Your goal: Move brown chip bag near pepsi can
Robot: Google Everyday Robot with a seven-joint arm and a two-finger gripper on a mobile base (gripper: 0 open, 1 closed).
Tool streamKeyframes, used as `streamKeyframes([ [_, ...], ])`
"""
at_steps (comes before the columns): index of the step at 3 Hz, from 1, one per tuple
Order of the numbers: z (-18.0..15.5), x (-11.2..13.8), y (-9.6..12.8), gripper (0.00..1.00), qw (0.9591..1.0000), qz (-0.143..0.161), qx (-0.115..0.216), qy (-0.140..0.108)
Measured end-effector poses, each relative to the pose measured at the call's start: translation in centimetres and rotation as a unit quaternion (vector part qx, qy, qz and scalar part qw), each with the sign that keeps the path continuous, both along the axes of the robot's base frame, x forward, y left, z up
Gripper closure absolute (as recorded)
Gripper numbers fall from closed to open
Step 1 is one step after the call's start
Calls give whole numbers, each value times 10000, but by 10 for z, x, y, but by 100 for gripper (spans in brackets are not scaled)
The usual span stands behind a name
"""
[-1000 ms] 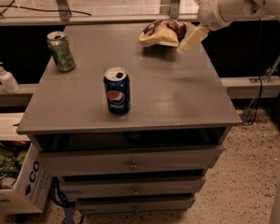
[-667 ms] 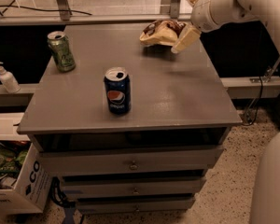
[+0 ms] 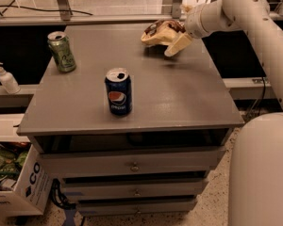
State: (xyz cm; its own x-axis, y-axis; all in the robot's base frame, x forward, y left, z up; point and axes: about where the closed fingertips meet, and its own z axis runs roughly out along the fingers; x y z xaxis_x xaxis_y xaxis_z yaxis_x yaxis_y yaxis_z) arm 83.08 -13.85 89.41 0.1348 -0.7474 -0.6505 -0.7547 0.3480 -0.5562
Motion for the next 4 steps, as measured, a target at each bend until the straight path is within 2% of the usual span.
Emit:
streamKeyframes([
  [2,-21,28,22,0,9991,10,381,163],
  [3,-22,29,23,0,9991,11,389,167],
  [4,-12,16,18,18,9988,-87,461,137],
])
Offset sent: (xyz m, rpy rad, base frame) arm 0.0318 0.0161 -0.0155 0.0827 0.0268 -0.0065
